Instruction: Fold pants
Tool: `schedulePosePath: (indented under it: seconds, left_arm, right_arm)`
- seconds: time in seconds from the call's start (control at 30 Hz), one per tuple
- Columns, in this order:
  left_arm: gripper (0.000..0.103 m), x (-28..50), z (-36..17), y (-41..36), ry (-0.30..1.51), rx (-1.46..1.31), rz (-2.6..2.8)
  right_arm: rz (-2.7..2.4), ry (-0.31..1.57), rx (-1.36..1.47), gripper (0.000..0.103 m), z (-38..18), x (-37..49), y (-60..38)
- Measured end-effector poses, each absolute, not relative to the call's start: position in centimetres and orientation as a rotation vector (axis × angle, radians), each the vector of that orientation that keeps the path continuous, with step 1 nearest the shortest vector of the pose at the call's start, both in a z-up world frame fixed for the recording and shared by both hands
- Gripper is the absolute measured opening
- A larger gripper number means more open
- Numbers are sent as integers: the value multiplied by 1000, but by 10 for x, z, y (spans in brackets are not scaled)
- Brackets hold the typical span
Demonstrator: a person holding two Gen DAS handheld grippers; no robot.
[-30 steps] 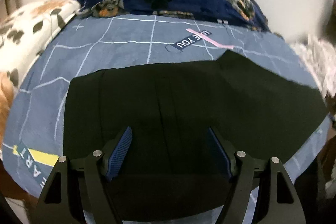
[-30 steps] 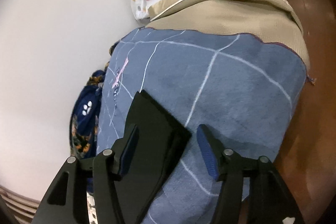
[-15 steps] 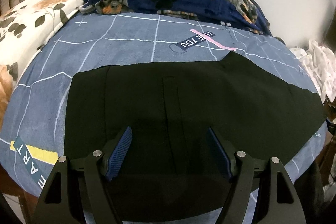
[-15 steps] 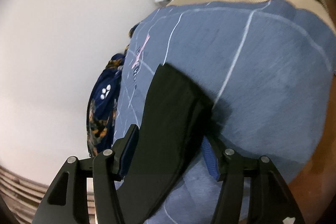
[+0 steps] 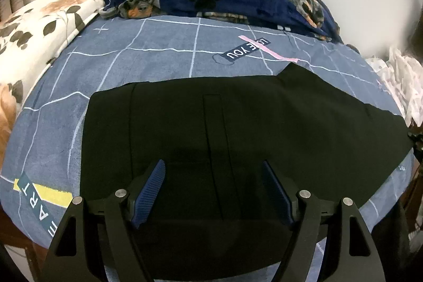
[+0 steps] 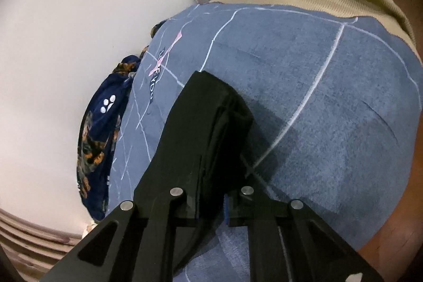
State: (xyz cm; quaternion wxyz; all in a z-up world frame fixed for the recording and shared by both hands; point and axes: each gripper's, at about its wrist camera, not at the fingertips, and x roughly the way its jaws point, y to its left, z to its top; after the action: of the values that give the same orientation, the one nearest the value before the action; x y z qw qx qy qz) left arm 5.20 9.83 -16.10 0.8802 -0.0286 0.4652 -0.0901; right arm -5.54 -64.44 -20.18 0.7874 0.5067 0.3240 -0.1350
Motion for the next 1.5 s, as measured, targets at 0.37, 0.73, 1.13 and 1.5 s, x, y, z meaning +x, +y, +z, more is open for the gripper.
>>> schedulePosePath:
  seconds: [0.37, 0.73, 1.13, 1.5]
  left_arm:
    - [75, 45, -151, 77, 923, 59, -189]
    - [78, 44, -151, 67, 931, 115, -208]
    - [78, 44, -152, 69, 944, 108, -201]
    - [79, 46, -155, 68, 959, 107, -200]
  right_arm:
    - [-232, 703, 961, 12, -163, -35, -612]
    - [-148, 762, 880, 12, -157, -13, -562]
    - [-54, 811, 860, 12, -163, -3, -510]
    - [-14, 865, 810, 12, -167, 4, -475]
